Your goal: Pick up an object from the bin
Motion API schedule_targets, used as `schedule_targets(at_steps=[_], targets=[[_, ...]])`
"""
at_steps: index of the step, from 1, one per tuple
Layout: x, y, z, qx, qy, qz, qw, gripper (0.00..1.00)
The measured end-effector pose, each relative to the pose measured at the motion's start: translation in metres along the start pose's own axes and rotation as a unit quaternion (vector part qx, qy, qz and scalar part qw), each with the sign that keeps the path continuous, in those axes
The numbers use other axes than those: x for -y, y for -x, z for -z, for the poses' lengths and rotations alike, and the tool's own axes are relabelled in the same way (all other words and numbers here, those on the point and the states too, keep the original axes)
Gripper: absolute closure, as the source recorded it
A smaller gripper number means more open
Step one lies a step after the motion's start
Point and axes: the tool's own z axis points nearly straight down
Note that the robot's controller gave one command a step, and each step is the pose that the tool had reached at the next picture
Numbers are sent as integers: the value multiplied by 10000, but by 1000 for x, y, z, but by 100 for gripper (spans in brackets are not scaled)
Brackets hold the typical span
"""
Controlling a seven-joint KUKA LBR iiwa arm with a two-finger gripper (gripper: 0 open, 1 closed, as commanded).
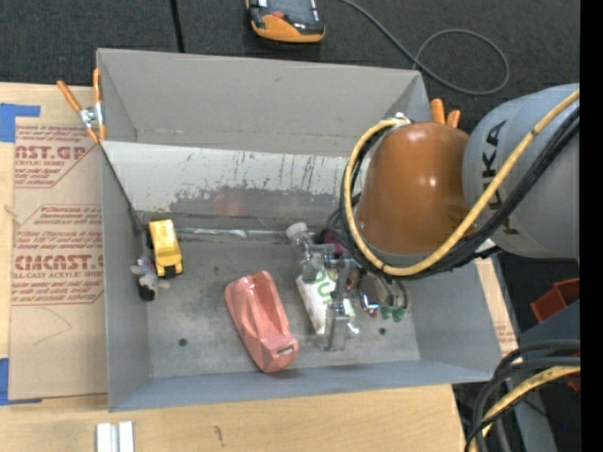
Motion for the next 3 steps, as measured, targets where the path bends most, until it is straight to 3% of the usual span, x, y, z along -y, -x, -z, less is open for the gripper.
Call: schedule_targets(at_steps=[1,2,3], targets=[[0,2,4,40,3,-5,10000,0],[16,9,-43,80,12,-1052,9944,0],[53,60,-120,154,12,-2595,9656,0]])
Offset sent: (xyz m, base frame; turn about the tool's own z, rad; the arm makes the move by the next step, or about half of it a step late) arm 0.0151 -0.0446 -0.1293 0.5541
